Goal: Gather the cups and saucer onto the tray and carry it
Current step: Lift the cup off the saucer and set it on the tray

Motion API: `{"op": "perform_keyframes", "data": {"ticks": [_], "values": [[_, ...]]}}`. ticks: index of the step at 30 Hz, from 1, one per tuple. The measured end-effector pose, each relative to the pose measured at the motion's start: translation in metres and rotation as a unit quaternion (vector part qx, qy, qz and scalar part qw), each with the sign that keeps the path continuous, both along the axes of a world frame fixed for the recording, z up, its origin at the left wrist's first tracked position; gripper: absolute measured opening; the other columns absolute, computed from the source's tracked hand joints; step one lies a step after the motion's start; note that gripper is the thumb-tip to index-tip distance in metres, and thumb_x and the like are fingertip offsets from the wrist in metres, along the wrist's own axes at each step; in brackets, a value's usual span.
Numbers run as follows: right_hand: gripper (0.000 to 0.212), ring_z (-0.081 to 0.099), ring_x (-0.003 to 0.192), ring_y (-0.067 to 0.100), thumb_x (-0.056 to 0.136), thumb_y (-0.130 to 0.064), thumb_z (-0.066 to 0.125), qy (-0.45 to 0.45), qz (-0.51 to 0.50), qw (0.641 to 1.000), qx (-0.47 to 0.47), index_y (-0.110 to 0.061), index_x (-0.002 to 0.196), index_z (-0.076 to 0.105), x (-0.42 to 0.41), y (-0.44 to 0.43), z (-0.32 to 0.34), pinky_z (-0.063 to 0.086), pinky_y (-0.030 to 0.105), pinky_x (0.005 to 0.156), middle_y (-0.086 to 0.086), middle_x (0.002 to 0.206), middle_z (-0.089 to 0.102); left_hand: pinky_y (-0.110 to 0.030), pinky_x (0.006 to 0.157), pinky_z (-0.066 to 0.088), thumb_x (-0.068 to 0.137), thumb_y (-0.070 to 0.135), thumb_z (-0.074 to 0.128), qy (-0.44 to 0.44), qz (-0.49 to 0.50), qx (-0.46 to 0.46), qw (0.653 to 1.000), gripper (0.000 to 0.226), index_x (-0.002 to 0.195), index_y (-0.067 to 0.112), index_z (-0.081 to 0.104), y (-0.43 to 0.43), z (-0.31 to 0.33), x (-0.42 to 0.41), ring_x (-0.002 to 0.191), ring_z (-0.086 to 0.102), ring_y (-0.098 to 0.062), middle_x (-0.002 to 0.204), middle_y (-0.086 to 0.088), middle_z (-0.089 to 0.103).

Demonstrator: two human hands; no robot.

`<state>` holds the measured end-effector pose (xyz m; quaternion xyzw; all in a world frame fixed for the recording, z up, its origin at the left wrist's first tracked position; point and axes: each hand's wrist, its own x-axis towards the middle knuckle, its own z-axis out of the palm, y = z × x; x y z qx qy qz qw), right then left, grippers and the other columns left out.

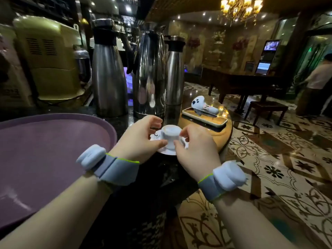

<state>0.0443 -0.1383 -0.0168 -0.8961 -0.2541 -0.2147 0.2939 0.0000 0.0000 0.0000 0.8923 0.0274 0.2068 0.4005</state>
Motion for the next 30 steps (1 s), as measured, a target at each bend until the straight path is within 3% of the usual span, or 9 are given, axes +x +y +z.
{"op": "perform_keyframes", "data": {"ticks": [4, 9, 16, 20, 23, 26, 28, 30], "values": [[0.016, 0.057, 0.092, 0.031, 0.082, -0.019, 0.058, 0.023, 0.000, 1.000, 0.000, -0.009, 0.094, 0.056, 0.013, -0.005, -0.003, 0.039, 0.031, 0.073, 0.012, 0.098, 0.062, -0.031, 0.100, 0.043, 0.068, 0.009, 0.076, 0.067, 0.000, 0.009, 0.998, 0.073, 0.133, 0.011, 0.043, 0.000, 0.001, 0.018, 0.118, 0.055, -0.019, 0.135, -0.005, 0.054], [0.013, 0.061, 0.090, 0.031, 0.084, -0.020, 0.056, 0.050, 0.018, 0.999, -0.004, -0.011, 0.093, 0.055, 0.020, -0.006, -0.002, 0.048, 0.037, 0.076, 0.010, 0.095, 0.066, -0.041, 0.103, 0.044, 0.067, -0.001, 0.075, 0.102, -0.026, -0.052, 0.993, 0.071, 0.131, 0.006, 0.044, 0.005, -0.004, 0.031, 0.120, 0.055, -0.023, 0.133, -0.012, 0.054], [0.011, 0.062, 0.088, 0.031, 0.085, -0.021, 0.058, 0.068, 0.041, 0.996, 0.042, -0.011, 0.090, 0.057, 0.022, -0.007, 0.000, 0.051, 0.043, 0.080, 0.007, 0.088, 0.065, -0.036, 0.094, 0.049, 0.071, -0.004, 0.070, 0.061, -0.013, -0.076, 0.995, 0.047, 0.115, -0.001, 0.055, 0.001, -0.001, 0.037, 0.098, 0.060, -0.022, 0.105, -0.011, 0.063], [0.010, 0.062, 0.079, 0.023, 0.082, -0.022, 0.063, 0.113, 0.028, 0.984, 0.135, -0.011, 0.082, 0.063, 0.027, -0.009, 0.004, 0.047, 0.031, 0.071, -0.003, 0.070, 0.060, -0.027, 0.088, 0.051, 0.077, 0.011, 0.069, 0.014, -0.002, -0.124, 0.992, 0.035, 0.110, 0.009, 0.060, 0.001, 0.004, 0.034, 0.088, 0.063, -0.016, 0.097, -0.006, 0.067], [0.011, 0.060, 0.076, 0.017, 0.082, -0.021, 0.063, 0.143, 0.026, 0.974, 0.172, -0.011, 0.080, 0.067, 0.029, -0.010, 0.009, 0.043, 0.025, 0.070, -0.003, 0.070, 0.063, -0.034, 0.094, 0.049, 0.087, 0.017, 0.056, 0.008, 0.001, -0.232, 0.973, 0.028, 0.112, 0.007, 0.062, -0.003, 0.008, 0.035, 0.093, 0.062, -0.017, 0.100, -0.010, 0.067], [0.005, 0.066, 0.081, 0.022, 0.077, -0.020, 0.065, 0.164, 0.023, 0.969, 0.185, -0.015, 0.077, 0.067, 0.033, -0.008, 0.007, 0.053, 0.034, 0.080, 0.005, 0.082, 0.071, -0.036, 0.099, 0.047, 0.092, 0.015, 0.047, 0.024, 0.008, -0.284, 0.959, 0.030, 0.117, 0.004, 0.059, -0.006, 0.010, 0.035, 0.103, 0.058, -0.020, 0.108, -0.013, 0.063], [0.003, 0.067, 0.082, 0.027, 0.070, -0.020, 0.065, 0.173, 0.018, 0.965, 0.196, -0.021, 0.072, 0.063, 0.034, -0.006, 0.005, 0.055, 0.044, 0.083, 0.010, 0.087, 0.069, -0.028, 0.090, 0.050, 0.093, 0.016, 0.045, 0.031, 0.010, -0.291, 0.956, 0.029, 0.115, 0.004, 0.059, -0.006, 0.010, 0.035, 0.100, 0.058, -0.020, 0.107, -0.012, 0.062], [0.005, 0.069, 0.078, 0.030, 0.068, -0.016, 0.061, 0.195, 0.022, 0.956, 0.217, -0.020, 0.066, 0.062, 0.035, -0.005, 0.003, 0.057, 0.048, 0.080, 0.010, 0.079, 0.069, -0.018, 0.075, 0.053, 0.093, 0.015, 0.043, 0.031, 0.008, -0.302, 0.953, 0.028, 0.112, 0.001, 0.060, -0.005, 0.010, 0.035, 0.091, 0.059, -0.020, 0.100, -0.012, 0.062]]}}
